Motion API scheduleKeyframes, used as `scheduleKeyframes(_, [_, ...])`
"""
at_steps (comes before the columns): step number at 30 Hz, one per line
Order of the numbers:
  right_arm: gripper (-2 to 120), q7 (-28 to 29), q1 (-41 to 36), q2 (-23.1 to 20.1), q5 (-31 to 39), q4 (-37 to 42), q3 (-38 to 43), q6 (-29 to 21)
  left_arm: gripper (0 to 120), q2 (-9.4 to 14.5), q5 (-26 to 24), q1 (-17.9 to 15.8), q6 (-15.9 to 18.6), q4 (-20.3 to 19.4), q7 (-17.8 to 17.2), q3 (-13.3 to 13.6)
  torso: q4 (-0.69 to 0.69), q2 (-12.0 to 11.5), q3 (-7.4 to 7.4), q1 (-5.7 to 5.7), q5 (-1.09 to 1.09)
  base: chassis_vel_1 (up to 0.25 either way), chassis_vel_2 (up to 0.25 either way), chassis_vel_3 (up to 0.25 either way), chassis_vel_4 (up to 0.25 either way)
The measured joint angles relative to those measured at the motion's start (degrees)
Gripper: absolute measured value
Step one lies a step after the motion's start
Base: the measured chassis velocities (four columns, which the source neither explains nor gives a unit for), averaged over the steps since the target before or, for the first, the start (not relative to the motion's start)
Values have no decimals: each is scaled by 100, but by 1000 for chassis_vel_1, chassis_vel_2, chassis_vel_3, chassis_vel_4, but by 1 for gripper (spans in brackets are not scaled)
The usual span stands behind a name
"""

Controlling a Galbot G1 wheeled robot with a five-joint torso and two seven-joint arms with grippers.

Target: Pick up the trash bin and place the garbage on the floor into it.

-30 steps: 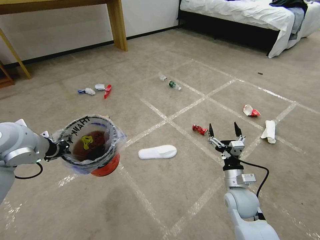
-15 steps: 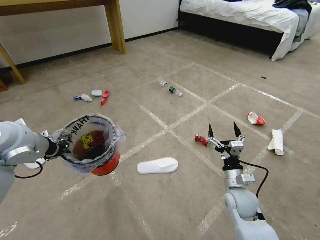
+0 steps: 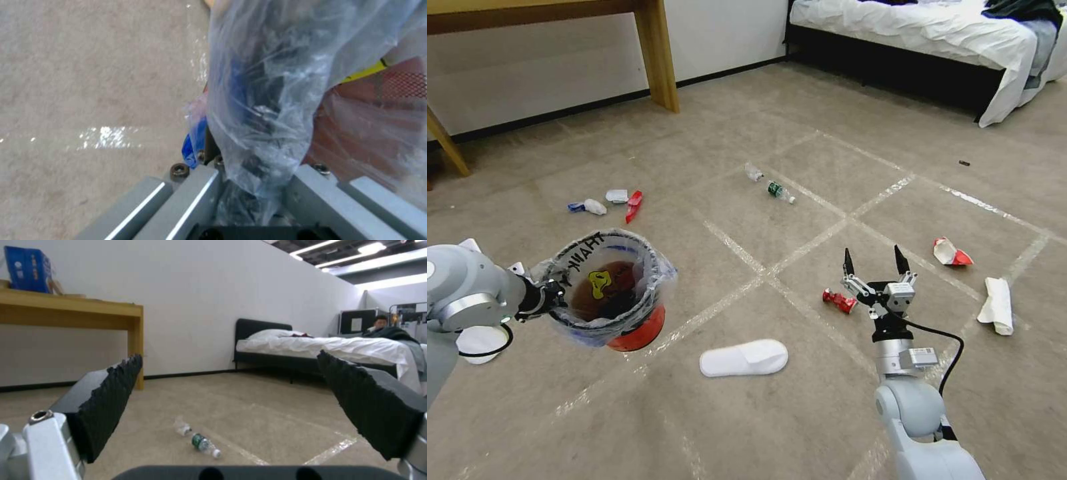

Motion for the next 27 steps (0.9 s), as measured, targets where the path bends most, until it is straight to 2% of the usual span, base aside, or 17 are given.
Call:
scheduleKeyframes(22, [100,7,-41,27,-42,20,-5,9,0,37,49,27,4,12,18,16,0,0,0,0,0,-148,153,148,-145])
scheduleKeyframes(27, [100,7,-31,23,-66,-61,-41,201,0,17,72,26,3,10,30,24,0,0,0,0,0,-151,152,139,-135])
